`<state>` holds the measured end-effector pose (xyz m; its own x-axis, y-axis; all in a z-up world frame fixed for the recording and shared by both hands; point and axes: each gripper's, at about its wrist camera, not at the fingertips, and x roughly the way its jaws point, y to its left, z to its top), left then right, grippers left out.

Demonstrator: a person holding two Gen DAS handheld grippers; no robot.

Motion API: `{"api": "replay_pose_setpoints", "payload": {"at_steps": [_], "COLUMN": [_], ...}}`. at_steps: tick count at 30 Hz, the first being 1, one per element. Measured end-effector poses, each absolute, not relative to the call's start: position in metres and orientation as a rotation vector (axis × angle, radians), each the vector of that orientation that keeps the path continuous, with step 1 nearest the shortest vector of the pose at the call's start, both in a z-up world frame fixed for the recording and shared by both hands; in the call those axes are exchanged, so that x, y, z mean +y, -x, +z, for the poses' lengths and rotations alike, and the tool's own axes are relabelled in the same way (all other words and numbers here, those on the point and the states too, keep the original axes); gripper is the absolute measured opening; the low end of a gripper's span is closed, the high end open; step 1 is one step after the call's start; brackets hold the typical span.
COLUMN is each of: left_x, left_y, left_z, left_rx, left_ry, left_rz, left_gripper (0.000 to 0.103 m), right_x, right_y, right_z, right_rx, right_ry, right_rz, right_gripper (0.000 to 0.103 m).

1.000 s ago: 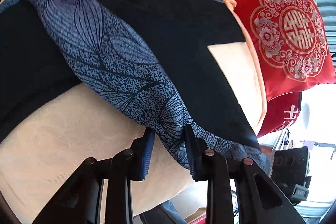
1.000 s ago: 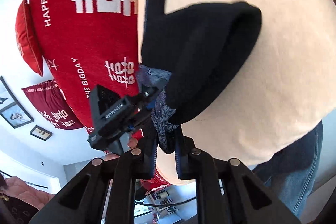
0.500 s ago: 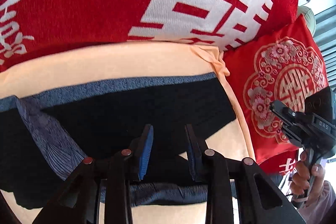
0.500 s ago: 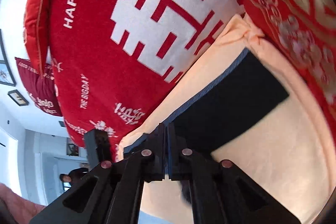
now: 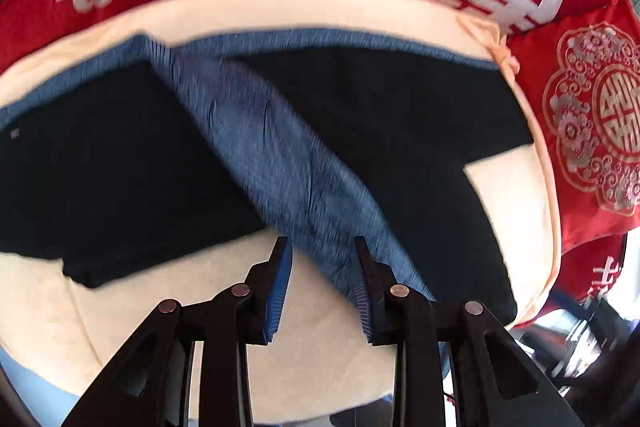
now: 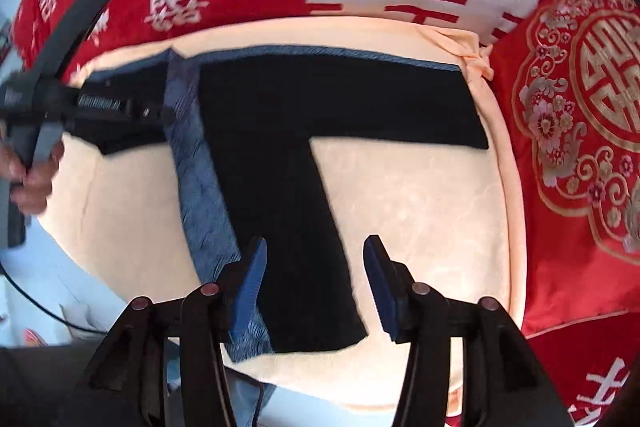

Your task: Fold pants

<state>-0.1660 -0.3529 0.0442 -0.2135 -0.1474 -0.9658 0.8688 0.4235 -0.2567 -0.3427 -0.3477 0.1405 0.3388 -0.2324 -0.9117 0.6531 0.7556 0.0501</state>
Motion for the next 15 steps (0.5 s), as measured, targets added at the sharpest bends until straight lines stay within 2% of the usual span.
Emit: {"api": "replay_pose_setpoints", "payload": {"at_steps": [4,7,11,15], "left_x": [-0.342,-0.335,-0.328,-0.331], "left_y": [0.177,0.187,0.194,0.207], "left_z": [0.033,0.025,0.016,0.004], "left_rx": [1.548,1.577,1.643,1.699], "left_ry": [-0.686,-0.722,-0.706,-0.69], "left_rz": [-1.149,-1.226,-1.293,-1.325], "left_gripper": [0.031,0.031,0.031,0.031], "right_x": [-0.303,-0.3,-0.307,-0.32], "right_y": [0.359,0.379,0.416,0.447], "right_z": [0.098,0.065,0.025,0.003], "right_rx": [1.094,1.024,0.797,0.545], "right_ry": [-0.772,-1.038,-1.413,-1.605], "right_rz": [-0.591,-0.608,-0.595,-0.564], "right_gripper": [0.057,0.057,0.057,0.059]}}
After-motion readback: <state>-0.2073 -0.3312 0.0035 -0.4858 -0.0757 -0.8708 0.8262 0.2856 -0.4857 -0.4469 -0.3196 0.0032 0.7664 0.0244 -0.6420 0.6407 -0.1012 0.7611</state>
